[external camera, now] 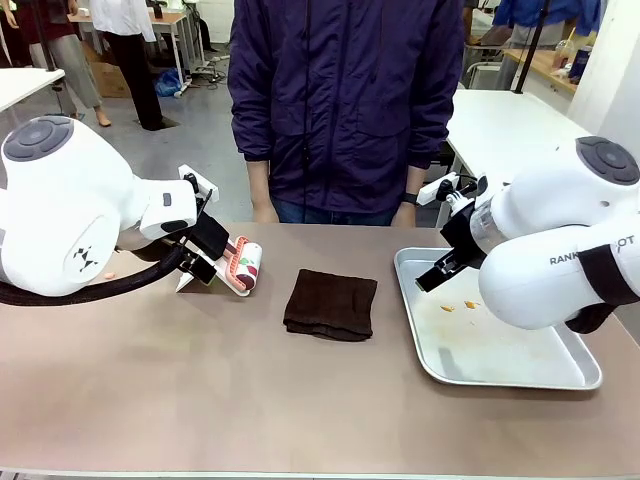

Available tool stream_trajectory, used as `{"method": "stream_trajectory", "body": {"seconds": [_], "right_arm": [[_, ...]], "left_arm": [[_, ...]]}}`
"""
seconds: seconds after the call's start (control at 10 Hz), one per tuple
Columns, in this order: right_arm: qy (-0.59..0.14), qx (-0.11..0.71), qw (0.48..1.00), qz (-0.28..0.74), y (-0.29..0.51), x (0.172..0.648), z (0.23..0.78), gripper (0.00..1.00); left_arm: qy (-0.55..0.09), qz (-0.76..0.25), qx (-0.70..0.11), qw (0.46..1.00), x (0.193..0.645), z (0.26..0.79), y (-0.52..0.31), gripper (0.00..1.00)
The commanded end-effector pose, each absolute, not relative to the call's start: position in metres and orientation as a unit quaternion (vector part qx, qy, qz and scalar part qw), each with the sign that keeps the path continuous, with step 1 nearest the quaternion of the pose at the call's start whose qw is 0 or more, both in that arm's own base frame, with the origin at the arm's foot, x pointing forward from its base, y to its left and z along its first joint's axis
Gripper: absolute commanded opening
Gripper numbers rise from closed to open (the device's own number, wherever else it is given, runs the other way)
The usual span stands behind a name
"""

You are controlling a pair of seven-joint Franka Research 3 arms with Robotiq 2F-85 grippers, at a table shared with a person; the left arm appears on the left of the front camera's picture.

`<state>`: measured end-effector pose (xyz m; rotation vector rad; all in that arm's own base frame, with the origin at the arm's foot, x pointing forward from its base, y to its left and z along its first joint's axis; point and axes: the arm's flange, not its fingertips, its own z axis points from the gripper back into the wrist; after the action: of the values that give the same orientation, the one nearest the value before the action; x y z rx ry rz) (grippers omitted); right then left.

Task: Clean the surface of the table.
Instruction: Hold the Lint Roller with your left hand and the towel with your right hand.

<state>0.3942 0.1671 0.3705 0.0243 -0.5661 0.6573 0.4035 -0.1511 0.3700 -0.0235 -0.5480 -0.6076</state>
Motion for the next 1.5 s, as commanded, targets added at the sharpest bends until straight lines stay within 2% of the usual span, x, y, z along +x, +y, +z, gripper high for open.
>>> {"method": "stream_trajectory", "body": {"seconds": [0.0,0.2,0.3,0.6,0.7,0.9,1.0,1.1,1.2,1.4], "right_arm": [[-0.274,0.012,0.907,0.318,0.167,0.394,0.371,1.00],[-0.274,0.012,0.907,0.318,0.167,0.394,0.370,1.00],[-0.254,0.028,0.915,0.312,0.167,0.388,0.380,1.00],[-0.166,0.116,0.967,0.156,0.149,0.365,0.422,1.00],[-0.153,0.145,0.969,0.131,0.138,0.352,0.437,1.00],[-0.147,0.239,0.955,0.095,0.096,0.325,0.459,1.00],[-0.170,0.245,0.954,0.040,0.076,0.319,0.459,1.00],[-0.182,0.242,0.953,0.023,0.061,0.319,0.453,1.00],[-0.142,0.230,0.958,0.091,0.100,0.337,0.471,1.00],[-0.142,0.230,0.958,0.091,0.100,0.337,0.471,1.00]], "left_arm": [[-0.267,-0.296,-0.011,0.917,0.403,0.370,-0.151,1.00],[-0.266,-0.295,-0.011,0.917,0.403,0.370,-0.151,1.00],[-0.229,-0.315,0.034,0.920,0.401,0.381,-0.149,1.00],[-0.171,-0.329,0.106,0.923,0.401,0.433,-0.147,1.00],[-0.182,-0.265,0.117,0.940,0.398,0.454,-0.149,1.00],[-0.106,-0.165,0.115,0.974,0.401,0.502,-0.157,1.00],[-0.071,-0.148,0.091,0.982,0.412,0.520,-0.163,1.00],[-0.144,-0.231,0.120,0.955,0.392,0.487,-0.144,1.00],[-0.144,-0.231,0.120,0.955,0.392,0.487,-0.144,1.00],[-0.144,-0.231,0.120,0.955,0.392,0.487,-0.144,1.00]]}}
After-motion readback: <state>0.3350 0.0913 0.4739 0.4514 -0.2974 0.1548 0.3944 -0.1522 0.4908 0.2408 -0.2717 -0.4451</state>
